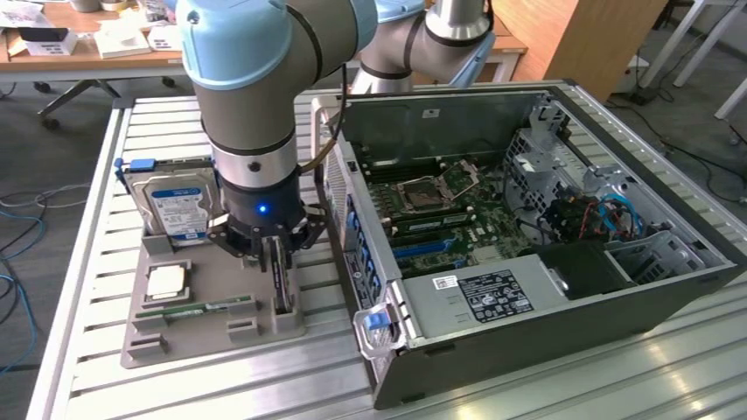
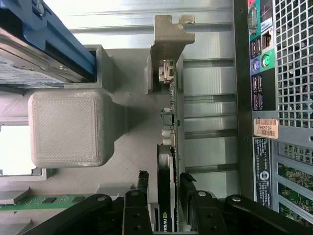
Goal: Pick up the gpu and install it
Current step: 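Pick up the gpu and move the gpu toward the slot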
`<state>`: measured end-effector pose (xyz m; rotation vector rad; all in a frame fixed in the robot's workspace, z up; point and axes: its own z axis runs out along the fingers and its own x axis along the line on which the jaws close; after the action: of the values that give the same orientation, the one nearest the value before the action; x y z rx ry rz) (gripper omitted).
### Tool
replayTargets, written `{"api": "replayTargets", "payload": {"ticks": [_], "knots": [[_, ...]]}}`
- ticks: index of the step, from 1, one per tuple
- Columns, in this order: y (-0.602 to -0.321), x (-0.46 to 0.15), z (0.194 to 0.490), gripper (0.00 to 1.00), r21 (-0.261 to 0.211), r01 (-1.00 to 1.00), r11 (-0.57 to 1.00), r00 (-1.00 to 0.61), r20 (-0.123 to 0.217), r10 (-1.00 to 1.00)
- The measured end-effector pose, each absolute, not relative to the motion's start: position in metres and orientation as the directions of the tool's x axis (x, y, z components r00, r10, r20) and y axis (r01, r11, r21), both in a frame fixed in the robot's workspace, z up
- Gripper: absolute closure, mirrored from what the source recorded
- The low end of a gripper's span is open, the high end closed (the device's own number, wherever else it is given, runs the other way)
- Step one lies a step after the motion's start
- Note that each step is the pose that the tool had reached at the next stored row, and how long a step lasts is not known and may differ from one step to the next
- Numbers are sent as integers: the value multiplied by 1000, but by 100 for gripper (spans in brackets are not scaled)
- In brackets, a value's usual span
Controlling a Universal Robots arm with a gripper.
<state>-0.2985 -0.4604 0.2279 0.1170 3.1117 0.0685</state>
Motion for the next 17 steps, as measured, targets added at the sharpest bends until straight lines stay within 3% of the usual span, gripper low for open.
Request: {"api": "replayTargets", "payload": {"ticks": [2,4,17], "knots": [[-460,-298,228,63,45,74,996,-997,-25,76],[-460,-298,228,74,45,74,996,-997,-25,76],[-460,-299,228,74,45,67,997,-997,-25,69]]}}
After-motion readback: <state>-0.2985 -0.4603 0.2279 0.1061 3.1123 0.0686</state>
